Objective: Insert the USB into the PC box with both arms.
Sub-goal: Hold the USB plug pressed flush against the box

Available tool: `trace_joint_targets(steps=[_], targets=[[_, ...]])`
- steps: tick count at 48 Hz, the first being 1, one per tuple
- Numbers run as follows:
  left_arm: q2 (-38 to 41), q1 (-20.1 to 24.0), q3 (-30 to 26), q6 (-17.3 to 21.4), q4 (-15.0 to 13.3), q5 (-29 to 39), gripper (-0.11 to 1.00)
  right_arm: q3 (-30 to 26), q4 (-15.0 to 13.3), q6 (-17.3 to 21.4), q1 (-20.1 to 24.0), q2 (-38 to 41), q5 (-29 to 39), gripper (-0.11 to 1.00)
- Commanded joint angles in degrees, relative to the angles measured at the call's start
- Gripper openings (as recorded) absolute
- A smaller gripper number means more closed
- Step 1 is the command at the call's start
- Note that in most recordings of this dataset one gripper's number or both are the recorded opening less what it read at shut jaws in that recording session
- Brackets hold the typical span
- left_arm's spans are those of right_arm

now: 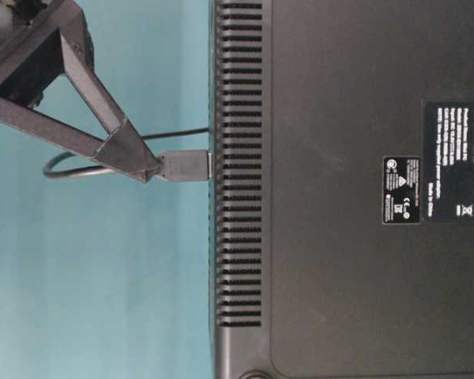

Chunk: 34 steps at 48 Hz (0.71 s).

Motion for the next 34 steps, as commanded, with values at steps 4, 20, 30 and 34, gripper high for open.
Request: trace_joint_targets(steps=[4, 20, 30, 34], targets=[[0.0, -0.09, -1.05, 0.0, 0.09, -0.53, 0.0, -0.26, -0.7, 0.35, -1.49, -0.35, 1.49, 0.09], [0.0, -0.09, -1.05, 0.0, 0.09, -0.53, 0.0, 0.18, -0.09, 0.44, -0.97, -0.35, 1.05, 0.09], [0.0, -0.09, -1.05, 0.0, 0.09, -0.53, 0.0, 0.09, 2.02, 0.53, 0.53, 0.18, -0.53, 0.09], [0.09, -0.09, -1.05, 0.0, 0.09, -0.53, 0.0, 0.0, 2.02, 0.53, 0.79, 0.18, -0.53, 0.09]])
